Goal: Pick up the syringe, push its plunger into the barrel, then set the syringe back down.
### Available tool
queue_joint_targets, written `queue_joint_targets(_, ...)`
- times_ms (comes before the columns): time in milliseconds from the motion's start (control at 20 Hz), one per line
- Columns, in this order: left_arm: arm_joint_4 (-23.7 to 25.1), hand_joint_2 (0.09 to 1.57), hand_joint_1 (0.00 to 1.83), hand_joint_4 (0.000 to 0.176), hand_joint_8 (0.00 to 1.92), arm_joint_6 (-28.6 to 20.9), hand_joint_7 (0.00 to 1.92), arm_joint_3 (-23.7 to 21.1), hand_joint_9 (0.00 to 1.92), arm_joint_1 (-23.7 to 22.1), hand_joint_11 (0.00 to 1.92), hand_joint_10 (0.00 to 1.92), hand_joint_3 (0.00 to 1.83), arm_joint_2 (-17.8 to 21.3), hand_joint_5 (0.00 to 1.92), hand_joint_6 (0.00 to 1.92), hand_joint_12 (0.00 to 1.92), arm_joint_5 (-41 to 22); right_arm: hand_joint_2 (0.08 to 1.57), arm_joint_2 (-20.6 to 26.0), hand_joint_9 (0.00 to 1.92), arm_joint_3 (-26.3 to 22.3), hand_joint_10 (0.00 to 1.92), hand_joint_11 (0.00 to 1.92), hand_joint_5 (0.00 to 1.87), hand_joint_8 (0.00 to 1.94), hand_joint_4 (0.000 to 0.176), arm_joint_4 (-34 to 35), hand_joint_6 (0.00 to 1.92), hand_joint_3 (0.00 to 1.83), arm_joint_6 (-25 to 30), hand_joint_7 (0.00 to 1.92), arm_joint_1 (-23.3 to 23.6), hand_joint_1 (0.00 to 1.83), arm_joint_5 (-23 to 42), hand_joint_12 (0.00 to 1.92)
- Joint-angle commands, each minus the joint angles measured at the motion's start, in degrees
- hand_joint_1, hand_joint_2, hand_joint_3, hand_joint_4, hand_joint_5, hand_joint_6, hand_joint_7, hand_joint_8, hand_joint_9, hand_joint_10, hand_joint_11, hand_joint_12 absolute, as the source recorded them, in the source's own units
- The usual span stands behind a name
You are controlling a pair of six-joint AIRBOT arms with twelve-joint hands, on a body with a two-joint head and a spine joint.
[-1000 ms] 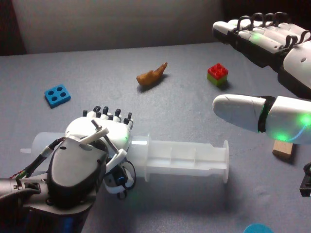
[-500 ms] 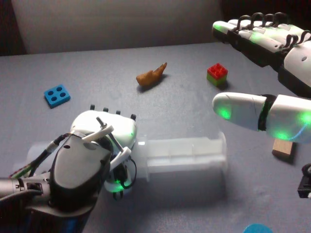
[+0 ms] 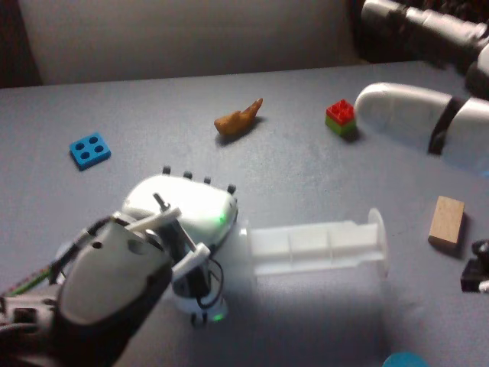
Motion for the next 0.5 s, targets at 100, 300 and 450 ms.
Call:
queue_joint_targets(100, 11.52, 1.13, 1.49, 0.000, 1.20, -5.14, 0.82, -0.35, 0.92, -0.77, 0.69, 1.13, 0.00, 2.22, 0.95, 0.94, 1.59, 0.32, 1.12, 0.11, 0.08, -0.31, 0.00, 0.00, 0.06, 0.00, 0.031, -1.89, 0.00, 0.00, 8.07, 0.07, -0.52, 0.03, 9.54, 0.25)
queue_joint_targets(300, 16.03, 1.14, 1.49, 0.000, 1.22, -6.76, 0.79, 0.78, 0.89, -2.18, 0.71, 1.17, 0.00, 4.76, 0.92, 0.99, 1.60, 6.57, 1.12, -1.36, 0.08, -1.01, 0.00, 0.00, 0.08, 0.00, 0.032, 4.41, 0.00, 0.00, 17.40, 0.09, -1.04, 0.01, 16.51, 0.40)
queue_joint_targets(450, 18.00, 1.14, 1.49, 0.000, 1.19, -6.56, 0.81, 1.41, 0.88, -3.32, 0.74, 1.17, 0.00, 6.26, 0.92, 1.00, 1.59, 10.75, 1.13, -1.65, 0.04, -2.88, 0.00, 0.00, 0.06, 0.00, 0.029, 10.65, 0.00, 0.00, 20.54, 0.05, -1.24, 0.00, 20.26, 0.29)
